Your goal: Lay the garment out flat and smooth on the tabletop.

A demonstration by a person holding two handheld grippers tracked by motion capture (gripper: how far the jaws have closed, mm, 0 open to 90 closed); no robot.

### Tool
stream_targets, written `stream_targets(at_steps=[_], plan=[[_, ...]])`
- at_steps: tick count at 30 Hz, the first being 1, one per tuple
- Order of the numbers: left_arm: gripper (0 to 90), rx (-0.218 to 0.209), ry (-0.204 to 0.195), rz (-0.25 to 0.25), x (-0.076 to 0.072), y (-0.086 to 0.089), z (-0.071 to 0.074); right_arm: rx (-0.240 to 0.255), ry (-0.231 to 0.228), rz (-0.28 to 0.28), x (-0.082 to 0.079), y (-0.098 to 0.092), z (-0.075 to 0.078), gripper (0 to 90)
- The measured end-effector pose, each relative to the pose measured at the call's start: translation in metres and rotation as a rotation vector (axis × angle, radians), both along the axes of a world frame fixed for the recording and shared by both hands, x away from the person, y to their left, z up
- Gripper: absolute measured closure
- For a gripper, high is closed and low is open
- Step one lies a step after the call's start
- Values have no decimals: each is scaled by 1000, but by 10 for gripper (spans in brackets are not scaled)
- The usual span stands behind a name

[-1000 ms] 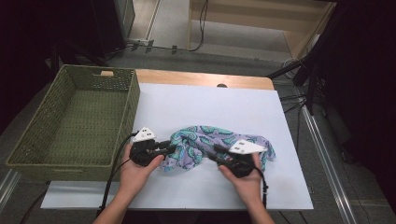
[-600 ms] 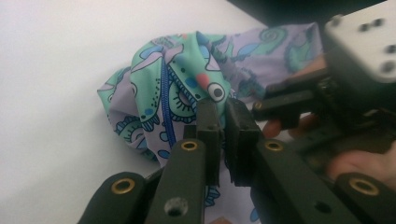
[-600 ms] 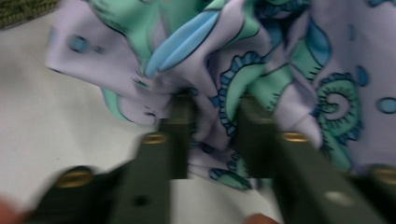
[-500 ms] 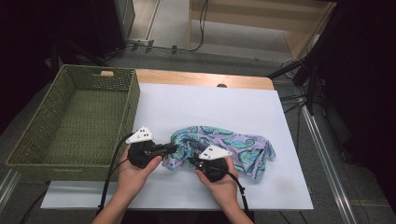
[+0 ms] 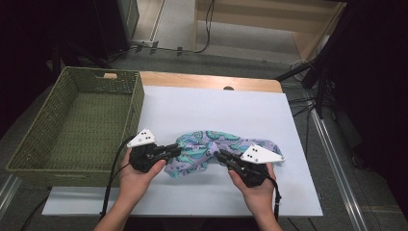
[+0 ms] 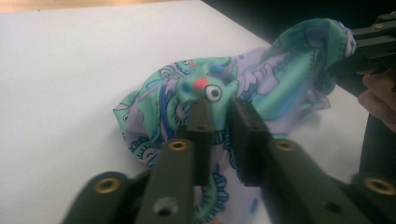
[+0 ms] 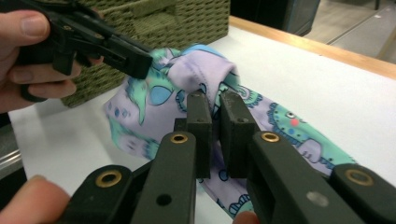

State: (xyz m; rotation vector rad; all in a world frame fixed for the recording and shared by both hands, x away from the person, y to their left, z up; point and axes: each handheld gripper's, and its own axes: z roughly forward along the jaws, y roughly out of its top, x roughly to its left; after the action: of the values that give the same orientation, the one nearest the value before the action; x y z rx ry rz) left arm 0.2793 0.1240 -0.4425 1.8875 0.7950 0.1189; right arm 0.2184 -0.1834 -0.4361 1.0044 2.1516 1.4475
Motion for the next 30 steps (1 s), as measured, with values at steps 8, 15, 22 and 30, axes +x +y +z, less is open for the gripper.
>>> stream_targets(at_steps=[8, 15, 22, 30], plan=[[432, 60, 42, 6, 2, -11, -12, -91, 153, 196, -10, 65, -48, 815], [427, 225, 73, 24, 4, -27, -40, -178, 141, 386, -43, 127, -64, 768], [879, 290, 104, -43, 4, -28, -51, -22, 85, 235, -26, 77, -44, 551], [894, 206, 90, -108, 2, -23, -36, -20, 186, -57, 7, -6, -48, 429]])
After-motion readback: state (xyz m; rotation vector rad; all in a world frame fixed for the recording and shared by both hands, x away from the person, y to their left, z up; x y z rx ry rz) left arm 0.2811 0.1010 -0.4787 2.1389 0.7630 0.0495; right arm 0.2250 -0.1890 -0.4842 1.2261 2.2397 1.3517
